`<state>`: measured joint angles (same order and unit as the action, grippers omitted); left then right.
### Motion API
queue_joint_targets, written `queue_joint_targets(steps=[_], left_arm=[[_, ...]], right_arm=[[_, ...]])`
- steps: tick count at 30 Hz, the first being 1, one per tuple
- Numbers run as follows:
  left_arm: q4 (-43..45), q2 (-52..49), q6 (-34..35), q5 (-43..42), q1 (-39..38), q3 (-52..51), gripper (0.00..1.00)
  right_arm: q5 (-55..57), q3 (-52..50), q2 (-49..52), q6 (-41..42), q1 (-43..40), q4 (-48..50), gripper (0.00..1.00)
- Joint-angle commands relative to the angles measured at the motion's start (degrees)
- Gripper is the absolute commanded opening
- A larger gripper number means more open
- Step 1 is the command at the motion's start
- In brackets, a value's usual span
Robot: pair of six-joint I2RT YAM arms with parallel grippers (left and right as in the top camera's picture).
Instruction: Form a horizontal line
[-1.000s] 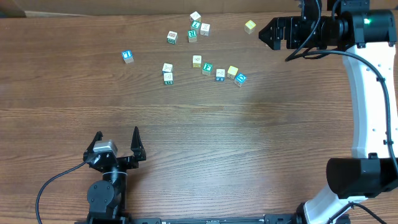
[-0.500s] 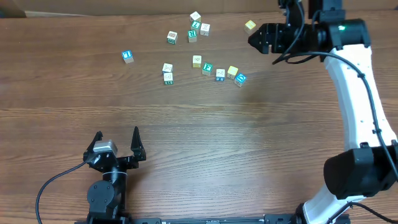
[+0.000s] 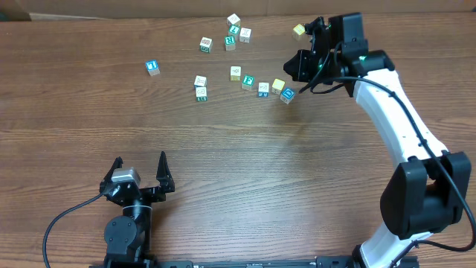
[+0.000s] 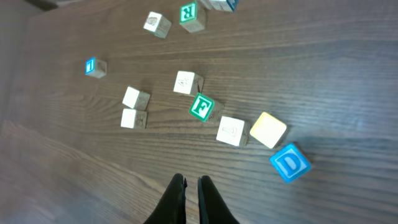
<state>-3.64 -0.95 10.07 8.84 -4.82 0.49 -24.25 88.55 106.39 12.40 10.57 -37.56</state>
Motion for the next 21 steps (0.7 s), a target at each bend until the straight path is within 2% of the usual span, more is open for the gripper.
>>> queue_joint_targets(steps=[1, 8, 13, 21], left_arm=[[0.0, 0.6, -1.3, 0.1, 0.3, -0.2, 1.00], [0.0, 0.6, -1.3, 0.1, 0.3, -0.2, 1.00], [0.0, 0.6, -1.3, 0.1, 0.3, -0.2, 0.99], [0.0, 0.6, -1.3, 0.1, 0.3, -0.2, 1.00]], right_arm=[[1.8, -3.6, 0.2, 4.3, 1.9, 3.2, 0.06], [9.7, -10.1, 0.3, 10.7, 5.7, 9.7, 0.04], [14.2, -13.8, 0.4, 14.8, 7.4, 13.9, 0.09], [14.8, -17.2, 0.4, 14.8, 7.5, 18.0, 0.15]])
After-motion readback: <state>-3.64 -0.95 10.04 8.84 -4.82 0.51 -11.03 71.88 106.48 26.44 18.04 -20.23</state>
